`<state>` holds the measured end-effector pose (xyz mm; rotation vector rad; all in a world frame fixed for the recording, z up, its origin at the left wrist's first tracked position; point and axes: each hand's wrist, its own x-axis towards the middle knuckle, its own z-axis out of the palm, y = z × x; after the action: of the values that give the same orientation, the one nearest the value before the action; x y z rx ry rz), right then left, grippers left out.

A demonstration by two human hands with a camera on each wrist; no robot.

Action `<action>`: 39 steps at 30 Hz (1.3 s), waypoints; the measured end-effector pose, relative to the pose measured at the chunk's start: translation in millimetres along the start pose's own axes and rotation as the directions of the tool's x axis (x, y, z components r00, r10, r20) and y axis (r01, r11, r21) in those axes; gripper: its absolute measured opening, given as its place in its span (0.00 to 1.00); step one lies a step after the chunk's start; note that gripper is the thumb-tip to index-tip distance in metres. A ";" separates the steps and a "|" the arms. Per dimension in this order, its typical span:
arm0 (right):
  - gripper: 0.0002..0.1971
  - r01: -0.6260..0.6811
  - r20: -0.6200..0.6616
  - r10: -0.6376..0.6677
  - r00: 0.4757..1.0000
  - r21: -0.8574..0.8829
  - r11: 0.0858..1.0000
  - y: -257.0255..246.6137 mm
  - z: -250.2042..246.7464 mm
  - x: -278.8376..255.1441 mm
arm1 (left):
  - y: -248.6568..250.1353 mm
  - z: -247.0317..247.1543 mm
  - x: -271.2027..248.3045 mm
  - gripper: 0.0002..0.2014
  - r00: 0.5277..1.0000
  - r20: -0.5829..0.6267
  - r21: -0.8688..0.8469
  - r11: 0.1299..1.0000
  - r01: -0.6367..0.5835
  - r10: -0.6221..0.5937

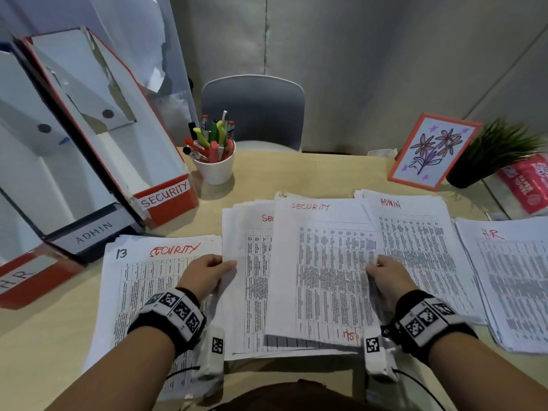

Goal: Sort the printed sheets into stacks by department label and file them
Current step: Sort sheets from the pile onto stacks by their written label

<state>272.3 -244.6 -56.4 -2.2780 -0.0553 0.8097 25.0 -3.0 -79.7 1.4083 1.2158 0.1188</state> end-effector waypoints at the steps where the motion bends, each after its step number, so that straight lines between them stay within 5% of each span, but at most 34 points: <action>1: 0.06 0.004 0.031 -0.005 1.000 0.019 1.000 -3.0 4.5 -4.4 | 1.3 0.7 0.0 0.09 1.000 0.009 0.026 1.000 -0.017 0.017; 7: 0.01 0.057 0.181 -0.052 0.982 -0.023 0.998 -5.4 21.4 -8.8 | 1.3 3.8 4.7 0.11 0.999 0.030 0.220 0.975 -0.037 0.031; 11: 0.09 0.051 0.211 -0.048 0.976 -0.010 0.999 -6.2 22.4 -9.4 | 3.6 6.7 7.6 0.15 0.999 0.000 0.192 0.981 -0.031 0.032; 14: 0.06 0.017 0.175 -0.018 0.984 0.004 1.000 2.1 17.3 1.6 | 10.5 12.8 1.8 0.23 0.995 -0.054 0.287 0.956 -0.066 0.085; 26: 0.12 -0.136 -0.003 0.150 0.989 0.414 0.900 20.1 -29.5 20.5 | 9.9 8.7 -1.9 0.24 0.996 -0.025 0.253 0.964 -0.081 0.090; 34: 0.16 -0.144 -0.009 0.154 0.988 0.302 0.942 29.7 -27.9 12.7 | 15.0 27.9 -10.4 0.17 0.994 -0.078 0.264 0.963 -0.054 0.077; 39: 0.14 -0.144 0.000 0.150 0.989 0.298 0.944 32.4 -27.6 12.3 | 16.9 24.8 -12.4 0.28 0.992 -0.052 0.326 0.941 -0.090 0.113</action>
<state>291.9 -282.5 -68.3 -2.0216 0.2357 0.8089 46.1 -23.8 -66.6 1.7670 1.2601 0.0415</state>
